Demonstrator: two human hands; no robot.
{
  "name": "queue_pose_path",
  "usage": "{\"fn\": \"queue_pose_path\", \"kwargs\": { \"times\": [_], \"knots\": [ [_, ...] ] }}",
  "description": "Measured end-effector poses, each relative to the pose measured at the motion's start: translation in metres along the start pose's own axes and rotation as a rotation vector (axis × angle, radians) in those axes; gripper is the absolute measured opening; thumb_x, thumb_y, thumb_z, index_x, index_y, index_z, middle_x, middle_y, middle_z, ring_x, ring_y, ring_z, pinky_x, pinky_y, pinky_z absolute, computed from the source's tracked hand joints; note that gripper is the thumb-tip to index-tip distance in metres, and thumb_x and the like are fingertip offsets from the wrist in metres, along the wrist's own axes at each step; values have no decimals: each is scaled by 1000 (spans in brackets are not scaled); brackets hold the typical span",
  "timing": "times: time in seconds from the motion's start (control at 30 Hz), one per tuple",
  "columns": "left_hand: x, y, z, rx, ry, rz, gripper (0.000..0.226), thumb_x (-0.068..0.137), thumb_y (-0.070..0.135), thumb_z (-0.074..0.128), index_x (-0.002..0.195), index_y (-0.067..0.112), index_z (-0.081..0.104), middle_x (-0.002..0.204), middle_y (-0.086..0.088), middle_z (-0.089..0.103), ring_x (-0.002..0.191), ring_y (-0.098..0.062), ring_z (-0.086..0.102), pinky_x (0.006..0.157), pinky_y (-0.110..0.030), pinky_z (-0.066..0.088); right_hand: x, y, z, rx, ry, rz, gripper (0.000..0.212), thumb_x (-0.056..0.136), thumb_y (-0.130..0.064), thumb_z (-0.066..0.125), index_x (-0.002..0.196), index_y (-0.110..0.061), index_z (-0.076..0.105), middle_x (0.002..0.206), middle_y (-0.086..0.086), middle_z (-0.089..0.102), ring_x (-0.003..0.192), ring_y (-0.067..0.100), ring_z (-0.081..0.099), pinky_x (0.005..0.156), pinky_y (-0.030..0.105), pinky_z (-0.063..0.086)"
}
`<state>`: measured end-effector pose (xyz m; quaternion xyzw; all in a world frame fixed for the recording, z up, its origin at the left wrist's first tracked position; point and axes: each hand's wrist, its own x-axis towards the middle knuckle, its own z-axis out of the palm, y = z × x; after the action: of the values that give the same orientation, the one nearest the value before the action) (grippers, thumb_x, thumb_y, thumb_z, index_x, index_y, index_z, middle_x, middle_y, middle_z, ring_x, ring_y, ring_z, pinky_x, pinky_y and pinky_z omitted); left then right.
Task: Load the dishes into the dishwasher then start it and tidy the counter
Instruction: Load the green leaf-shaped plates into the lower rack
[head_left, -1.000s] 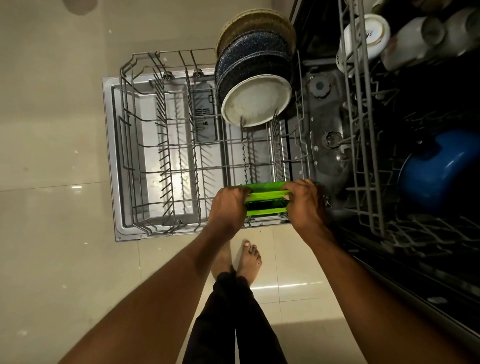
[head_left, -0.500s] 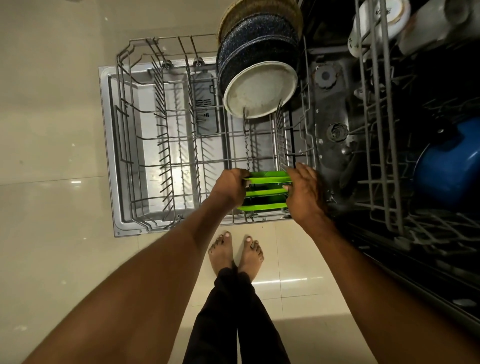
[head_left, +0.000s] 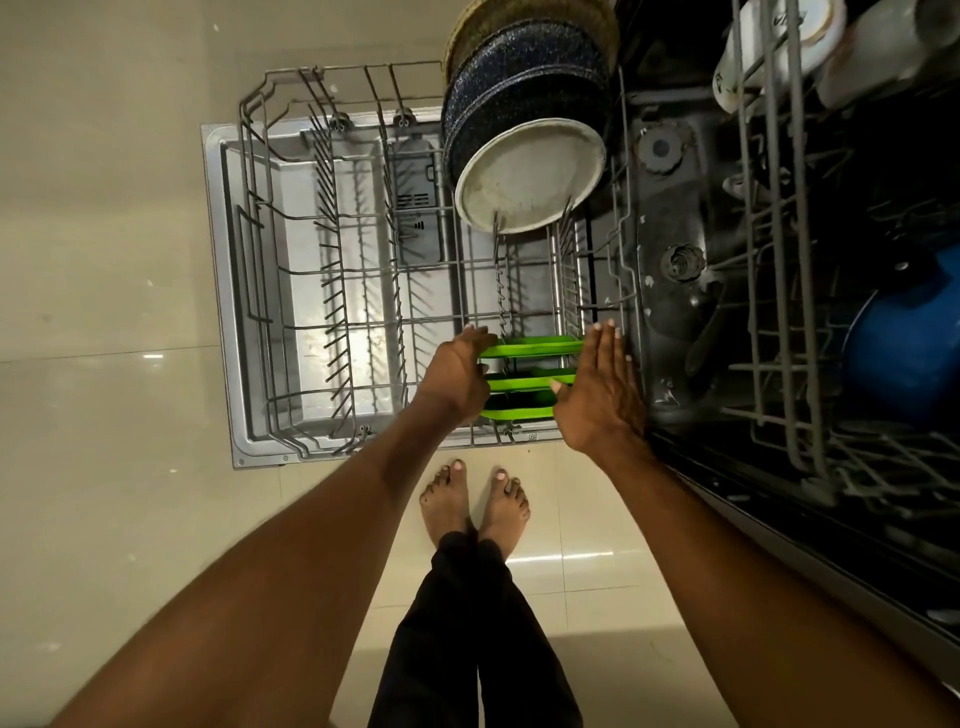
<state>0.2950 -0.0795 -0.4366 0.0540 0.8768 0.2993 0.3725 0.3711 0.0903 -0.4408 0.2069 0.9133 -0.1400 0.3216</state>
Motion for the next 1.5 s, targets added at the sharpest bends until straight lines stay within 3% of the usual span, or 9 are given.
{"fn": "queue_pose_path", "kwargs": {
  "times": [0.1,0.2,0.33,0.63,0.9,1.2,1.5],
  "knots": [
    [-1,3,2,-94,42,-1,59,86,-20,50,139,5,54,145,-12,52,134,-26,50,92,9,20,11,10,-6,35,-72,23,101,98,-52,52,158,-7,-17,165,12,-24,154,24,-17,126,40,-2],
    [-7,2,5,-156,156,-68,58,85,-17,51,140,3,53,146,-12,52,134,-26,50,99,-3,25,11,15,-8,80,-93,48,105,96,-52,56,158,-8,-16,165,11,-22,154,24,-15,126,40,-2],
    [-14,-2,11,-152,121,-48,71,80,-19,49,147,4,44,155,-11,39,147,-21,31,119,-20,20,0,10,-3,88,-7,5,103,91,-40,61,160,-9,-8,168,11,-13,156,24,-7,127,41,4],
    [-15,-9,-6,93,-122,61,91,85,-9,59,158,8,6,167,-7,-2,153,-20,-4,120,-23,2,-11,-12,-15,69,-65,22,110,86,-35,64,159,-10,-14,166,11,-19,155,24,-13,126,38,-3],
    [-73,1,-34,238,-118,171,82,89,0,52,157,4,7,166,-13,3,154,-25,1,125,-34,9,-72,-63,-15,133,-6,-5,95,96,-44,53,160,-10,-8,168,10,-13,156,23,-8,127,39,1],
    [-108,-17,-126,471,-56,236,85,91,22,50,158,8,-1,166,-10,-6,154,-23,-5,125,-39,9,-118,-163,-55,32,81,-128,79,102,-37,38,160,-11,-8,168,8,-15,155,20,-12,126,39,-2],
    [-157,-40,-290,453,3,365,90,87,12,53,159,11,-2,166,-7,-8,154,-19,-8,125,-39,5,-180,-308,-121,-112,183,-161,76,103,-40,33,160,-8,-6,168,12,-12,155,23,-10,126,41,-4]
  ]
}}
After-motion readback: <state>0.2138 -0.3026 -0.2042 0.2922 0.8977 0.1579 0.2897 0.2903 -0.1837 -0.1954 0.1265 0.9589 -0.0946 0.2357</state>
